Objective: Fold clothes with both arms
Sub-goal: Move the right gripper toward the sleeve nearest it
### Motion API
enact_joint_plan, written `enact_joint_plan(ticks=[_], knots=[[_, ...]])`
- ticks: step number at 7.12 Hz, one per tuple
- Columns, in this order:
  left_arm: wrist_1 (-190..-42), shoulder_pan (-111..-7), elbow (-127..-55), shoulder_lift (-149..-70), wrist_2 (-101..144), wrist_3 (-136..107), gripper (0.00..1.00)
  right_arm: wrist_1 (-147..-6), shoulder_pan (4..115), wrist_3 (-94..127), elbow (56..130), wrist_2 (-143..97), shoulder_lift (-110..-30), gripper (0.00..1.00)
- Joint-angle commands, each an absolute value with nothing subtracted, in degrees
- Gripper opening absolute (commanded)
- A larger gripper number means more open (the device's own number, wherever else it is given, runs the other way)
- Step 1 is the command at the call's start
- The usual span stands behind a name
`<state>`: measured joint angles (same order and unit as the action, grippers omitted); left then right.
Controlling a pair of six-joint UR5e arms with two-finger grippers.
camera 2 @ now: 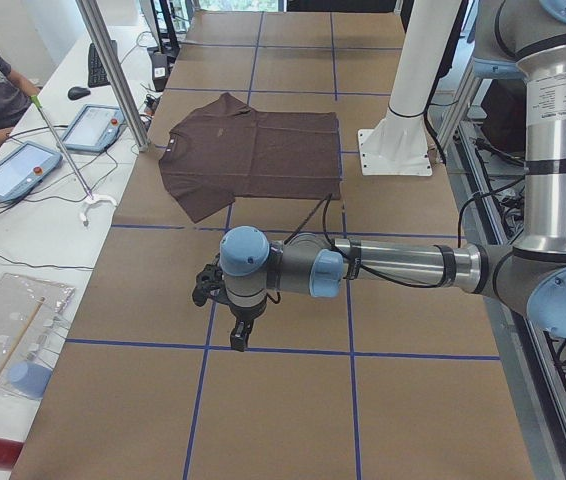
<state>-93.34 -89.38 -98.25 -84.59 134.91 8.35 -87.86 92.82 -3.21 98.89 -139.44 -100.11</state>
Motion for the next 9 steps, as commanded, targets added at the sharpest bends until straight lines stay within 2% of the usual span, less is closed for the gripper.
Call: enact_joint_plan(ticks=[1, 3, 4, 6, 7, 9], knots=[[-93.43, -89.38, -98.35, -84.64, 134.91, 8.52, 1.0, -87.8, 92.81, -2.64, 98.96, -139.66, -99.85, 1.0], [-93.43, -89.3, -98.35, -87.17, 134.65, 8.61, 1.0, -87.63, 92.55, -2.03, 99.22, -139.49, -97.48, 1.0], [-93.34, -89.3, -98.0, -91.89, 134.56, 8.09, 1.0, -87.63, 92.29, -2.02, 98.88, -140.53, -95.9, 1.0], [-94.47, -88.77, -97.22, -95.18, 134.74, 8.17, 1.0, -87.89, 86.77, 2.26, 97.31, -141.42, -86.7, 1.0], [-99.01, -88.51, -97.03, -95.1, 134.82, 8.0, 1.0, -87.19, 84.22, 3.76, 93.03, -141.94, -83.27, 1.0], [-100.2, -87.28, -97.21, -96.84, 134.74, 7.03, 1.0, -75.02, 75.53, 11.27, 84.5, -141.68, -75.97, 1.0]])
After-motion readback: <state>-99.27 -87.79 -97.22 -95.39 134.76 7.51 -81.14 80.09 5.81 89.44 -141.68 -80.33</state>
